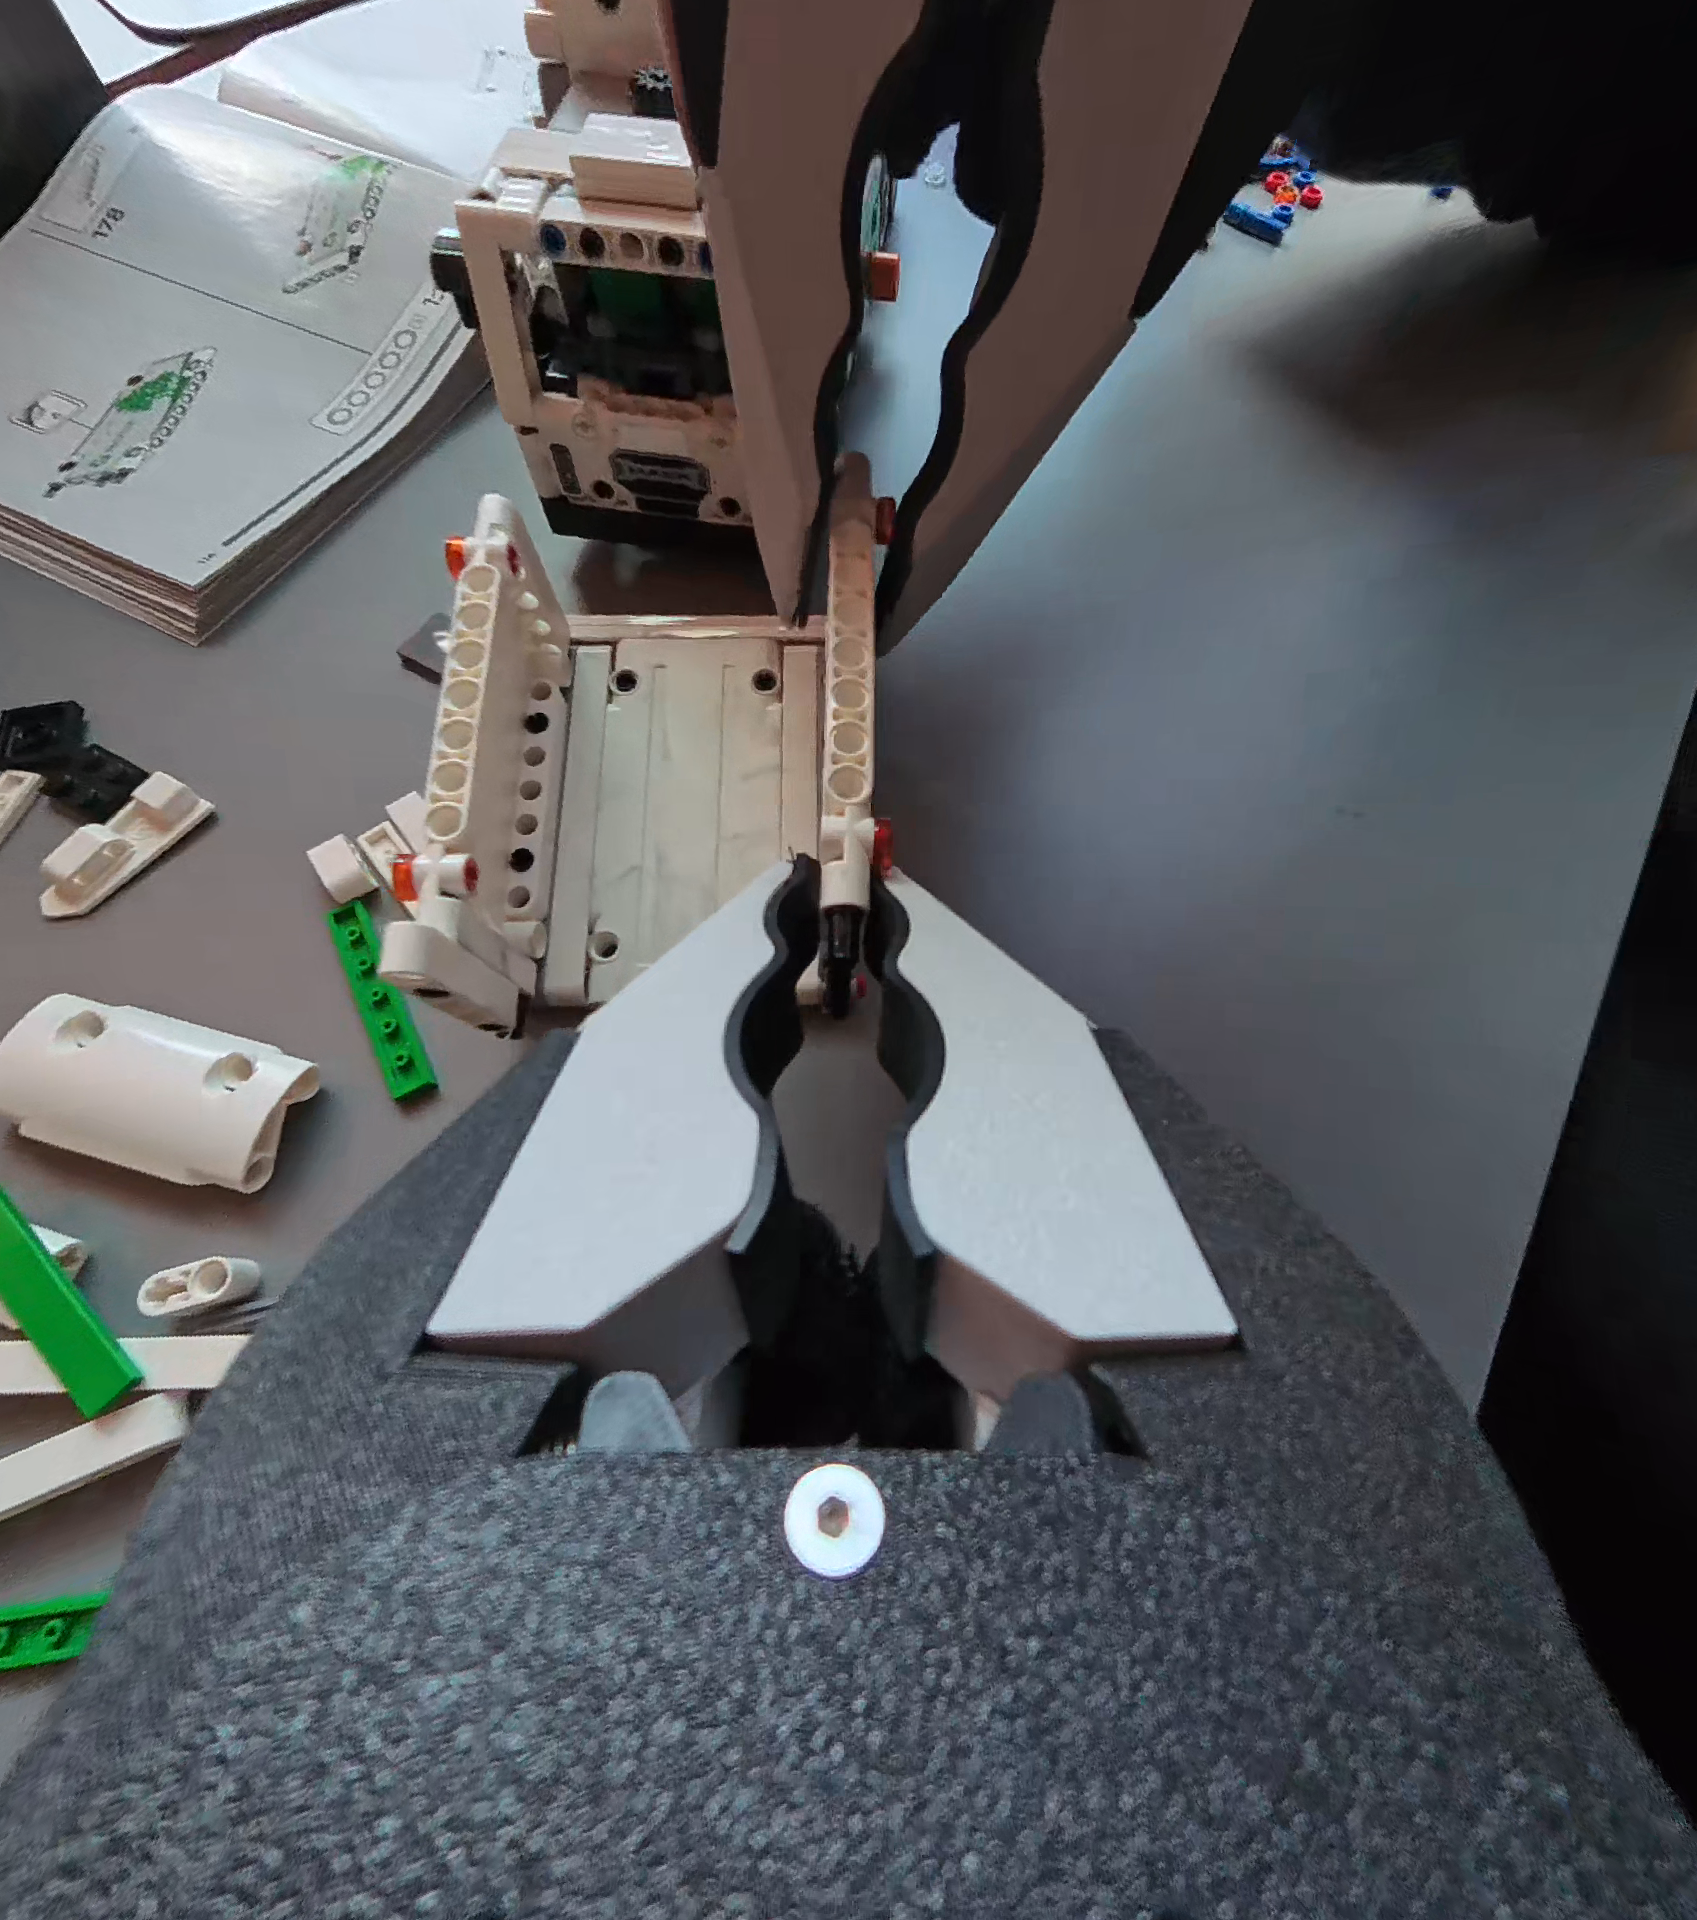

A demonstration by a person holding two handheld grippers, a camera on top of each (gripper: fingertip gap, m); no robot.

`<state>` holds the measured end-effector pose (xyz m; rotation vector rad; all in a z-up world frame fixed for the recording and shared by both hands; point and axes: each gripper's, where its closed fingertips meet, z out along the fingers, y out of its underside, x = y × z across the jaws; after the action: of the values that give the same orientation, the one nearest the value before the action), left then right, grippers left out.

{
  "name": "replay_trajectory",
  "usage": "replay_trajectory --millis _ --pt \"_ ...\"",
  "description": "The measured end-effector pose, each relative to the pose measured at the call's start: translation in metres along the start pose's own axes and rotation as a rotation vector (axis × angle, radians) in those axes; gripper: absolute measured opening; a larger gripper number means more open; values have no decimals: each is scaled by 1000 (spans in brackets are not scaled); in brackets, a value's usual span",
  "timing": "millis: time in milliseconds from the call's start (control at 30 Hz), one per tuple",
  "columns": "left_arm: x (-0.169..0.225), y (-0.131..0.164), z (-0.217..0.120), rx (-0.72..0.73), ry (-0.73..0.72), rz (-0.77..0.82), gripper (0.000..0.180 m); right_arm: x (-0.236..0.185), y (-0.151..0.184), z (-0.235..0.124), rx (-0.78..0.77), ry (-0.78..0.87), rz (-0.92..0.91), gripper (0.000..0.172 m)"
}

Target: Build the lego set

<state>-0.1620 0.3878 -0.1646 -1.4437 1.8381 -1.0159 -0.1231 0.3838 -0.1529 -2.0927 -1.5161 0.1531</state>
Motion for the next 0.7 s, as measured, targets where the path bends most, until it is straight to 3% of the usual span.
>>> replay_trajectory --millis 33,700 --pt "0 0 0 1 6 -4 7 0 0 0 1 -15 7 11" --pt "-1 5 0 -26 -16 -10 7 1 -1 3 -17 -45 19 11"
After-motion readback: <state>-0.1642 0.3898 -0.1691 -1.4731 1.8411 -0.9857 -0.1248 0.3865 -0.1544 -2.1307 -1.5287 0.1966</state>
